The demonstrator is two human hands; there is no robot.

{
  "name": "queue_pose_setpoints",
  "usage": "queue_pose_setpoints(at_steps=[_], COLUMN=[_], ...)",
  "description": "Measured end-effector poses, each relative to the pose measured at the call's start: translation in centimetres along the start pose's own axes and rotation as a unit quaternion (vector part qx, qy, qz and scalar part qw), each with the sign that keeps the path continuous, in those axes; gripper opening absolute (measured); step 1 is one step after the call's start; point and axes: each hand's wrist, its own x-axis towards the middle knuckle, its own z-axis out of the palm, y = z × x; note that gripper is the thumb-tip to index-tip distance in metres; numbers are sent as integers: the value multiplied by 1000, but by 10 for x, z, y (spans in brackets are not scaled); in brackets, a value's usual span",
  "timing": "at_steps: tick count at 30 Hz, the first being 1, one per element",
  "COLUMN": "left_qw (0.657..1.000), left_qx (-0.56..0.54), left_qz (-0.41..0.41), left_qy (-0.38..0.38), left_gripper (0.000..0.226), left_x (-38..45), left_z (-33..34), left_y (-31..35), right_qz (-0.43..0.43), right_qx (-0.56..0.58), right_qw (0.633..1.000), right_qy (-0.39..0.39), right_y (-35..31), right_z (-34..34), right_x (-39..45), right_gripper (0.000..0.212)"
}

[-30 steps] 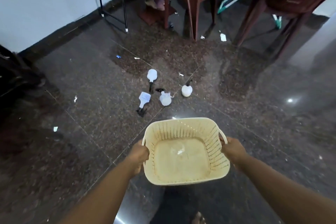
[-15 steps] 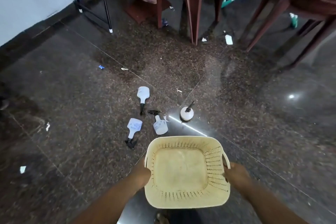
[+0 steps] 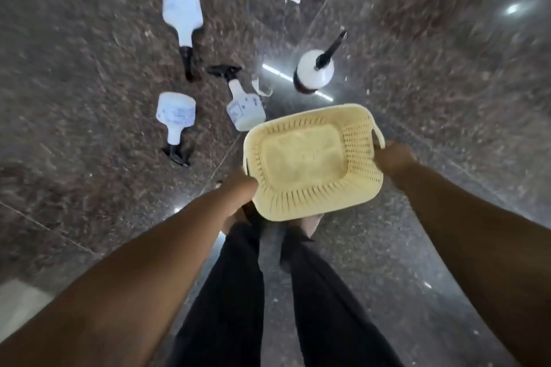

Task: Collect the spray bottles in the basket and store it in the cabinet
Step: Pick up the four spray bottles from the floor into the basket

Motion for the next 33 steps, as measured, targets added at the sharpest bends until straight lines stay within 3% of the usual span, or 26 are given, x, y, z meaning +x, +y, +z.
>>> queue_pose_setpoints(at_steps=[8,13,14,16,18,21,23,26,31,33], left_qw=[999,998,997,996,996,991,986,981,979,982], left_qx=[-21,9,20,45,42,56,73,74,29,21], left_qz=[29,61,69,76,83,97,113,129,105,86], left_qy=[-19,-15,-22,-22,7,76,101,125,172,168], left_gripper=[40,20,24,54,66,55,51,46,50,56], left_x=[46,54,53,54,54,54,61,74,107,123], left_z=[16,1,-5,-19,-36,-69,-88,-109,-111,-104], left_y=[25,38,40,45,52,74,91,118,140,138], right_qz=[28,-3,-7,-11,-29,-123,-236,-388,-512,-520], right_qx=[10,1,-3,0,-10,-79,-148,-268,-446,-493], right_qw=[999,999,999,1000,999,986,954,869,720,687], right_qy=[42,36,33,26,26,77,108,149,145,123], right_y=[-3,-4,-4,-14,-31,-69,-97,-133,-162,-164], right_z=[29,32,32,26,15,-9,-23,-31,-24,-17], right_x=[50,59,61,58,50,34,28,37,70,85], right_gripper=[16,36,30,16,30,56,58,58,60,52])
